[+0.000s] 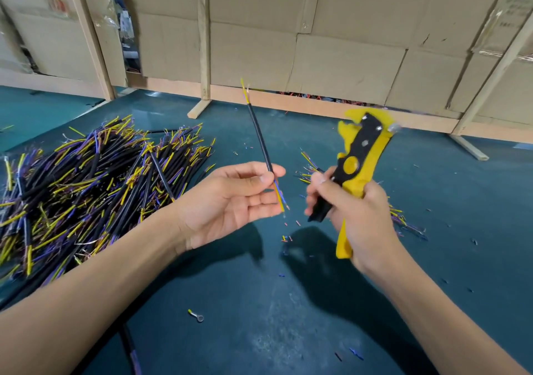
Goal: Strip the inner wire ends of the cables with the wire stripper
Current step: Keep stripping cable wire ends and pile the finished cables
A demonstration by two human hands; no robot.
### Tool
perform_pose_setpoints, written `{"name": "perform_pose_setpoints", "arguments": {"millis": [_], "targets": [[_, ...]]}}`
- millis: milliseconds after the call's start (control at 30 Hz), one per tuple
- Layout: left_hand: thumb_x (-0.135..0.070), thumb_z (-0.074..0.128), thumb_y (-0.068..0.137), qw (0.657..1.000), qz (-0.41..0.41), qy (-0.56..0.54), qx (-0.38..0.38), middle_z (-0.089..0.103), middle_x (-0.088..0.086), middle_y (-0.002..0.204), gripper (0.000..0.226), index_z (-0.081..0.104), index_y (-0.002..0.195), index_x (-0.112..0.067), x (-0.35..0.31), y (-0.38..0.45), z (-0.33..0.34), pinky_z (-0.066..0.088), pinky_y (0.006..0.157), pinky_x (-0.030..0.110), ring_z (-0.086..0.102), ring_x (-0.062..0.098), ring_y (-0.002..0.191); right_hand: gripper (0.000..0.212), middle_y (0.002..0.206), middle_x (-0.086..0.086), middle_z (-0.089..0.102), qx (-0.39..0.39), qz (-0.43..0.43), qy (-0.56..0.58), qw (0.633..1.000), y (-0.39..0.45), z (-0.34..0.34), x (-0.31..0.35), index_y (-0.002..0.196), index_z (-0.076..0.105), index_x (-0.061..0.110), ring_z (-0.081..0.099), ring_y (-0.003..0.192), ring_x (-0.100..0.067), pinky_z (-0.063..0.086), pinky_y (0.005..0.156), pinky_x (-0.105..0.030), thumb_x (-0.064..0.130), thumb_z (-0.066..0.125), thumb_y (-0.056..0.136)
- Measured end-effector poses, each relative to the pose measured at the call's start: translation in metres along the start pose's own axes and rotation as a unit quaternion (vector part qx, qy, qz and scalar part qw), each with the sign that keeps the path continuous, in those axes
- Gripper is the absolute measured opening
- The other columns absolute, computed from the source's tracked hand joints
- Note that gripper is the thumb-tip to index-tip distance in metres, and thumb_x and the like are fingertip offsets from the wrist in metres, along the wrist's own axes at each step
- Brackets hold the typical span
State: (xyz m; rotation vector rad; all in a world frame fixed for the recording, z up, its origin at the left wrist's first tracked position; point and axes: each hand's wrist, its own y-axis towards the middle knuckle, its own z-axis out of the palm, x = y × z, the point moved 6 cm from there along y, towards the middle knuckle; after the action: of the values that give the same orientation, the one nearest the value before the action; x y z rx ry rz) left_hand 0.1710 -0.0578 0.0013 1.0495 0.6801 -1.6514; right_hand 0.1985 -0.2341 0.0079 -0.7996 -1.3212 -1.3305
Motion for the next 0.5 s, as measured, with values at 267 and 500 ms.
{"name": "perform_pose_setpoints", "arguments": {"millis": [267,500], "targets": [[-0.01,0.06,0.092,0.999,0.038,0.011,-0.03,0.064,0.008,0.086,0.023,0.074,0.111,-0.01,0.003,0.001,-0.003,0.058,0.082,0.037,0.067,0.025,0.073,0.013,0.077,-0.012,0.068,0.092,0.03,-0.031,0.995,-0.018,0.029,-0.009,0.077,0.065,0.02,0.061,0.068,-0.027,0.055,0.066,-0.035,0.015,0.077,0.074],[-0.012,0.067,0.088,0.997,0.021,0.046,-0.052,0.061,0.003,0.084,0.031,0.073,0.118,-0.009,0.003,0.001,-0.006,0.056,0.072,0.027,0.063,0.013,0.075,0.016,0.075,-0.004,0.064,0.026,0.022,-0.008,0.999,-0.01,0.016,-0.01,0.074,0.067,0.022,0.062,0.069,-0.026,0.054,0.064,-0.04,0.009,0.074,0.069]]}}
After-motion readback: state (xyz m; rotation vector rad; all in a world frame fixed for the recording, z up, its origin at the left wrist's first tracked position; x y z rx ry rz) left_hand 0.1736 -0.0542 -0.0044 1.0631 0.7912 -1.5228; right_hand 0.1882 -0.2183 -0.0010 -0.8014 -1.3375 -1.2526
